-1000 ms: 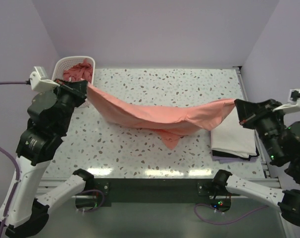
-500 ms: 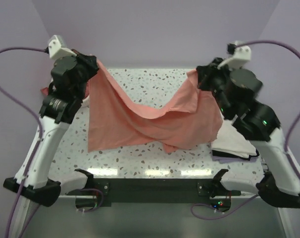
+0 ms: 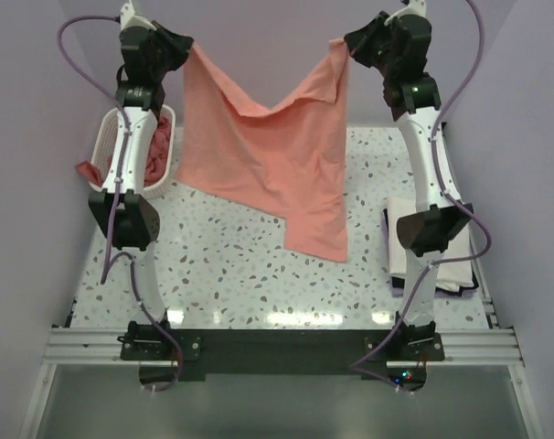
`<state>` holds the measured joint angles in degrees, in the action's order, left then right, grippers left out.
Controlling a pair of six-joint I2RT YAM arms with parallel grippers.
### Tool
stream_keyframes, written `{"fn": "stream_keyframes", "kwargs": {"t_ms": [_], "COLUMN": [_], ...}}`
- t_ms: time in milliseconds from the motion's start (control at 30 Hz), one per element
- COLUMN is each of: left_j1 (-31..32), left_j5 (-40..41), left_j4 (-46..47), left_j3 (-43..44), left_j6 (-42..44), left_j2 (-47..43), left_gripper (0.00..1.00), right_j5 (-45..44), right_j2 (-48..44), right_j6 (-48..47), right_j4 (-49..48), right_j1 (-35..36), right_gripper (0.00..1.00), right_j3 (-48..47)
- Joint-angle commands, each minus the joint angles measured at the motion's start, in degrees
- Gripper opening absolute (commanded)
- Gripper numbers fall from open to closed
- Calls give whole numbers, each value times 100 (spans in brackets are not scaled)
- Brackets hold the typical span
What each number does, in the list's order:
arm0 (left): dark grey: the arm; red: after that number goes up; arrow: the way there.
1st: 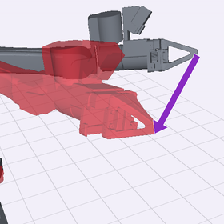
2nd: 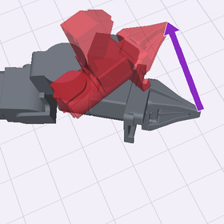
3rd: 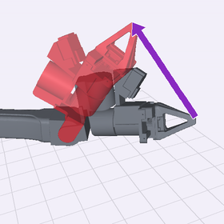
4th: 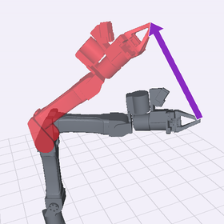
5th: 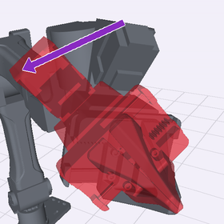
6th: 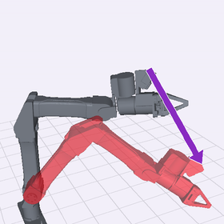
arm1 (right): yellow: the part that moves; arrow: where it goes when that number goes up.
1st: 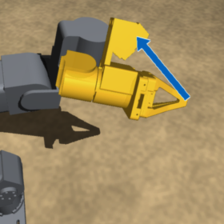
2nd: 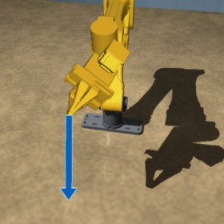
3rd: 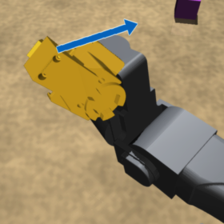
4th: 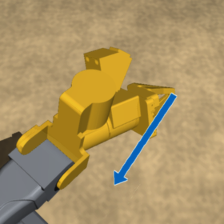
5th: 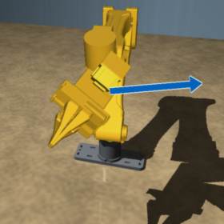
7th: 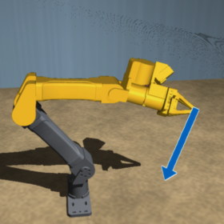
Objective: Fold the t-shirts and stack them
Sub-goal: Flatten the tshirt out
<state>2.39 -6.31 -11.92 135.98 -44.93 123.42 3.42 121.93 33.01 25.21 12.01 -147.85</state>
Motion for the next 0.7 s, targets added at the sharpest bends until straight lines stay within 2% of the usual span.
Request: {"fn": "stream_keyframes", "kwargs": {"t_ms": [0,33,100,167,200,267,400,433,500,533,667], "left_j1": [-570,-678,-845,-950,-986,-1065,-1066,-1066,-1057,-1057,-1057], "left_j5": [-1030,-1118,-1110,-1232,-1450,-1566,-1181,-1197,-1119,-1014,-688], "left_j4": [1361,1699,1896,1764,1737,1763,1860,1921,1729,1728,1693], "left_j3": [564,-327,-878,-1318,-1764,-2371,-4339,-5092,-5729,-6393,-7962], "left_j6": [-542,-752,-728,-614,-683,-719,-517,-526,-561,-578,-693], "left_j2": [-720,-1236,-1591,-1820,-1891,-2268,-3243,-3523,-3727,-3920,-4422], "left_gripper": [0,0,0,0,0,0,0,0,0,0,0], "right_j5": [266,186,63,10,-34,-43,115,141,220,255,536], "right_j2": [-1203,-1920,-2496,-3188,-3419,-4015,-4894,-5055,-5528,-5644,-6303], "right_j6": [530,504,408,329,381,416,583,696,802,951,1119], "right_j4": [-1393,-1849,-1967,-1932,-2019,-2178,-2073,-2116,-2100,-2056,-1819], "right_j1": [-357,-366,-375,-375,-375,-375,-375,-375,-375,-375,-375], "right_gripper": [0,0,0,0,0,0,0,0,0,0,0], "right_j3": [-29,985,1782,2907,3764,4490,6265,7078,7847,8547,10028]}}
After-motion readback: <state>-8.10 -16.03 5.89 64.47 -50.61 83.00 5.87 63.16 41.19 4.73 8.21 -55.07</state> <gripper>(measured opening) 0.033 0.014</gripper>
